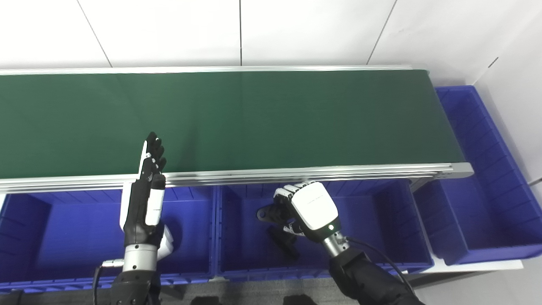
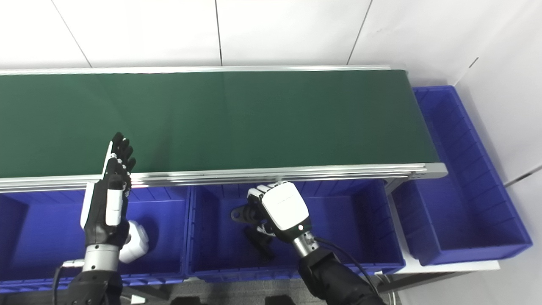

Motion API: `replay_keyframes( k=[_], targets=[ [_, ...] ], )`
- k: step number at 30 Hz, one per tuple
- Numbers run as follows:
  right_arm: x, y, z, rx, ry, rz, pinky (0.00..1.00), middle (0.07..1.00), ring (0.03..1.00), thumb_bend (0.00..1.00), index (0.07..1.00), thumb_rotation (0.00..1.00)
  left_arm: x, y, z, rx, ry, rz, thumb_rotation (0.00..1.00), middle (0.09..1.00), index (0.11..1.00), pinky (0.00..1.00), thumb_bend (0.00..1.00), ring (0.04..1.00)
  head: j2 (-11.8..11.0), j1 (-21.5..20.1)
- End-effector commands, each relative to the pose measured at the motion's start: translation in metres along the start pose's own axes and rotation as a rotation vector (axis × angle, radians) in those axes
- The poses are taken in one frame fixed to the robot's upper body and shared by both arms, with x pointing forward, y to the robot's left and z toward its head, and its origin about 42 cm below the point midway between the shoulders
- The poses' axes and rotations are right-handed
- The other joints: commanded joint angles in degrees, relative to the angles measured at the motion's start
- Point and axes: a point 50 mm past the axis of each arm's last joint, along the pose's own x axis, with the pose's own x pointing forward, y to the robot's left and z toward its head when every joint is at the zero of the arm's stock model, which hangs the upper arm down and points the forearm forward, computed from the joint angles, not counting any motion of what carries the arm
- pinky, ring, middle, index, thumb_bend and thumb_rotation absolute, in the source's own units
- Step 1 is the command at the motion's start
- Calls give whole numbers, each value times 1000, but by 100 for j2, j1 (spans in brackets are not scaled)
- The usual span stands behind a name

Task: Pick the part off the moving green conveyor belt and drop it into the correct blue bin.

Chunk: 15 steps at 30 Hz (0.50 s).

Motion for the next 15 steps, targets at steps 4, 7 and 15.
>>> replay_keyframes(
  k=[4, 7, 15],
  targets=[
    [9, -8, 1, -42, 52, -11, 797, 853, 787, 993, 896, 730, 3, 0, 9, 2, -62, -2, 951, 1000, 1000, 1000, 672, 1000, 3, 7],
    [9, -8, 1, -53, 43, -20, 842, 886, 828, 970, 898, 793, 3, -1, 9, 2, -61, 1, 945, 1000, 1000, 1000, 689, 1000, -3, 13],
    [9, -8, 0, -63, 17, -46, 834, 889, 821, 965, 902, 826, 4, -2, 8, -1, -61, -2, 950, 1000, 1000, 1000, 686, 1000, -16, 24]
  ],
)
